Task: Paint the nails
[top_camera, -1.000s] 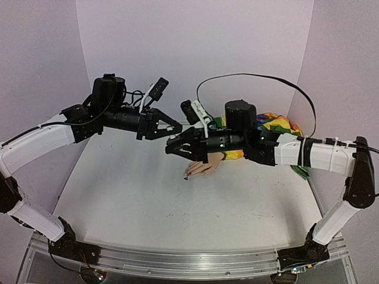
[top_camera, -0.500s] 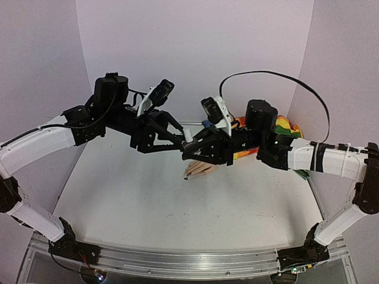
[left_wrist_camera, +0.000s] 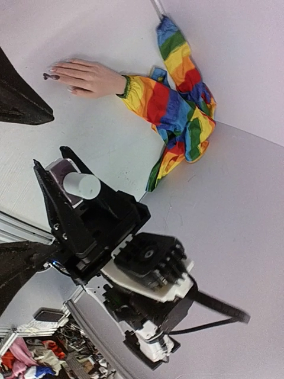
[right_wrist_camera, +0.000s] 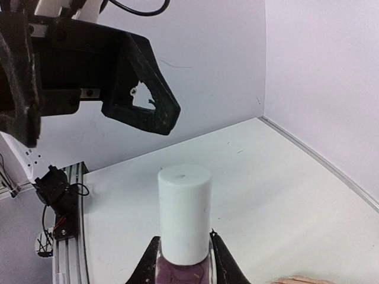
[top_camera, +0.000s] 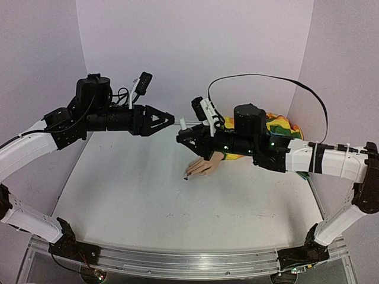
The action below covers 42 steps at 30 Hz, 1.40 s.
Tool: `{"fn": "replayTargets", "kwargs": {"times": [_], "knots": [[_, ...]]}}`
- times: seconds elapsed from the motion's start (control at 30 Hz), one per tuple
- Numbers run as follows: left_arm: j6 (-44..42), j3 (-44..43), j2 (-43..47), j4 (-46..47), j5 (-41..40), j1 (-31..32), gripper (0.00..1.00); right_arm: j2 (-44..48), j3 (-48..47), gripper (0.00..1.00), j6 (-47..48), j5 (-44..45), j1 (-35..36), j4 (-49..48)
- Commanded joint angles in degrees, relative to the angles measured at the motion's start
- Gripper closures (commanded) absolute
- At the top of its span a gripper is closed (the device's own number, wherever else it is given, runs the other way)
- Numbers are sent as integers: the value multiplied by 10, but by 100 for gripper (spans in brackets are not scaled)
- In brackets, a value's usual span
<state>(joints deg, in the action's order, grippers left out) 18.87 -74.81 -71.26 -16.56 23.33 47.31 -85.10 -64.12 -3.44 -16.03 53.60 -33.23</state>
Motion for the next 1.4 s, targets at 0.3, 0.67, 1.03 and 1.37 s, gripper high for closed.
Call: {"fn": "replayTargets", "kwargs": {"times": [0.3,0.67,1.03,1.37], "knots": [[21,-42,-55,39,-6,1,62,-63,-92,100,55,91,56,-22],[-56,-37,-71,43,131,12,99,-65,-95,100,54,33,58,-30],[-187,-49,-67,43,561,53,100,15,-75,100,-22,-581,-12,-83],[-100,-26,-44,36,251,-3,20,70,19,100,27,-186,-29,-16]]}}
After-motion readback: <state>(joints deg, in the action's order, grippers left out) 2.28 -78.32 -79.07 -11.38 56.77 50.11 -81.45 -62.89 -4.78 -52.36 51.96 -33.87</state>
